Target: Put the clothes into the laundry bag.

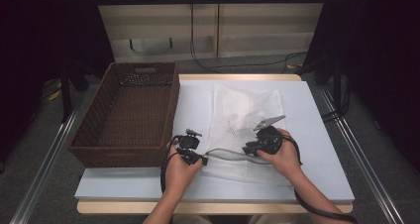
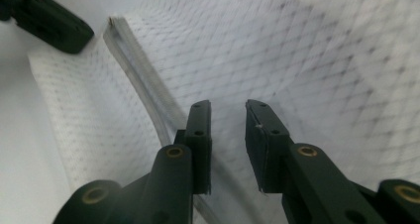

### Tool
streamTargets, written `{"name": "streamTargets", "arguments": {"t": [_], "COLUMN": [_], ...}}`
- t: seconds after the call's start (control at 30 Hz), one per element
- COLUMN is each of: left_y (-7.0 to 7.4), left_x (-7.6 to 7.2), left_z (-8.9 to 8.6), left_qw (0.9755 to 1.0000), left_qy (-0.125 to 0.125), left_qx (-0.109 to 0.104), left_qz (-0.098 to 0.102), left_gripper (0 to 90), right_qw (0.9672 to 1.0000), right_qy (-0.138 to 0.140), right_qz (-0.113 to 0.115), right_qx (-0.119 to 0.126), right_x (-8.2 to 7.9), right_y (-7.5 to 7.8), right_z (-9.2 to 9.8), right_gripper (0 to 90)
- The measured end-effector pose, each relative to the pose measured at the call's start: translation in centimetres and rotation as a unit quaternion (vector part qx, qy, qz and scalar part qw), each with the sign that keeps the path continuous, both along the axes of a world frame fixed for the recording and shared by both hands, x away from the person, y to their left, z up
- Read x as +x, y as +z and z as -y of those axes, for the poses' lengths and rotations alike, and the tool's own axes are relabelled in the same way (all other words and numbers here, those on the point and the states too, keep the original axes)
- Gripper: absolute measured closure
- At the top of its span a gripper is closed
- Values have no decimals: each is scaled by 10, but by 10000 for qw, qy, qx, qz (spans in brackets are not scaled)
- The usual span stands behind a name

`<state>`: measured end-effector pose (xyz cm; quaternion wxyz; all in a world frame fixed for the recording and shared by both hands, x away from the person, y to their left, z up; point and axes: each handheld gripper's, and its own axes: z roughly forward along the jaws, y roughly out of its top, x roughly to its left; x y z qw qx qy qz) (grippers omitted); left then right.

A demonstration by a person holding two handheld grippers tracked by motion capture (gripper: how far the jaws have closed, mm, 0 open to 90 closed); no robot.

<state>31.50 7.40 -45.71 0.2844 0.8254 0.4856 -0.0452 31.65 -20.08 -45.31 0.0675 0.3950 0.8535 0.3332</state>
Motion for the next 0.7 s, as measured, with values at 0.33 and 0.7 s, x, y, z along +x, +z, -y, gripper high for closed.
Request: {"name": "streamTargets", "arguments": {"t": [0.33, 0.7], "left_y": [6, -2], "left_x": [2, 18], "left_z": [-4, 0], "left_qw": [9986, 9971], "left_qy": [370, 611], "left_qx": [-68, 63], "left_qz": [374, 437], "left_gripper": [764, 637], "right_qw": [9999, 9998], "right_qy": [-45, -8], "right_qz": [-87, -67], "right_qx": [64, 179], "right_x": [-5, -6], "right_y": [-3, 2], "right_z": [5, 4], "right_gripper": [704, 689]}}
